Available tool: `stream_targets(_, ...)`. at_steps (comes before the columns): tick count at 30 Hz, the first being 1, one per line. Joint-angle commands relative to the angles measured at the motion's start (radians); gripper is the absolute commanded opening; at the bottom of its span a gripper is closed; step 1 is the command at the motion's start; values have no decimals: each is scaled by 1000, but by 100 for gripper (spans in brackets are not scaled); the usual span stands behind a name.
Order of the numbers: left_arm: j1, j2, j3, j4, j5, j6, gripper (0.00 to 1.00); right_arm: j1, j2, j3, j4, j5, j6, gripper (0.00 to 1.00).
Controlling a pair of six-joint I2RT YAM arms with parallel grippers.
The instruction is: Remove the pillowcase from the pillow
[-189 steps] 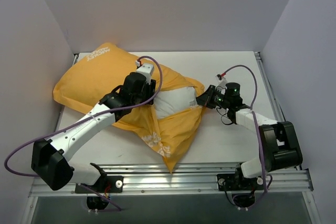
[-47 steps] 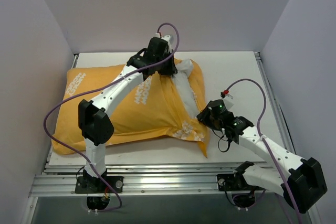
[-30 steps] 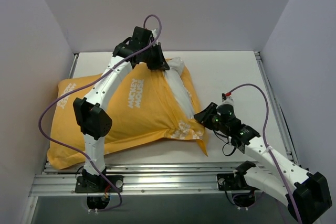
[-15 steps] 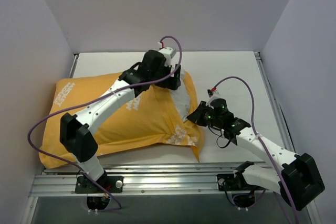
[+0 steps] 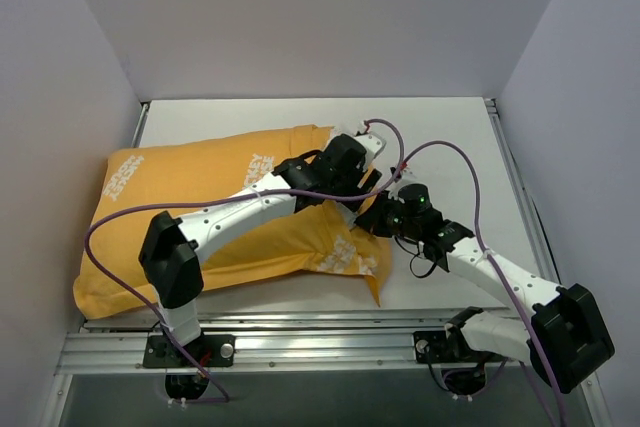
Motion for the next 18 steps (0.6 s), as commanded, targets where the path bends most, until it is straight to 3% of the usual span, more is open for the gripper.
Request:
stream_targets(1, -2, 71, 53, -97, -42, 26, 86, -5, 9, 23, 25, 13, -26, 0)
stream_targets(6, -22, 118, 42, -112, -51, 22, 85, -5, 0, 3, 23, 33, -20, 0)
stream_targets(8, -22, 148, 39, -140, -88, 5, 77, -5, -12, 0, 6, 53, -20, 0)
stream_targets(9, -22, 155, 33, -144, -105, -14, 52, -7, -17, 0, -3, 61, -17, 0)
stream_targets(12, -18, 149, 1, -108, -151, -23, 3, -5, -37, 1, -52, 96, -11, 1)
stream_targets(18, 8, 131, 27, -59, -194, -35, 2, -2, -54, 35, -269, 170, 23, 8)
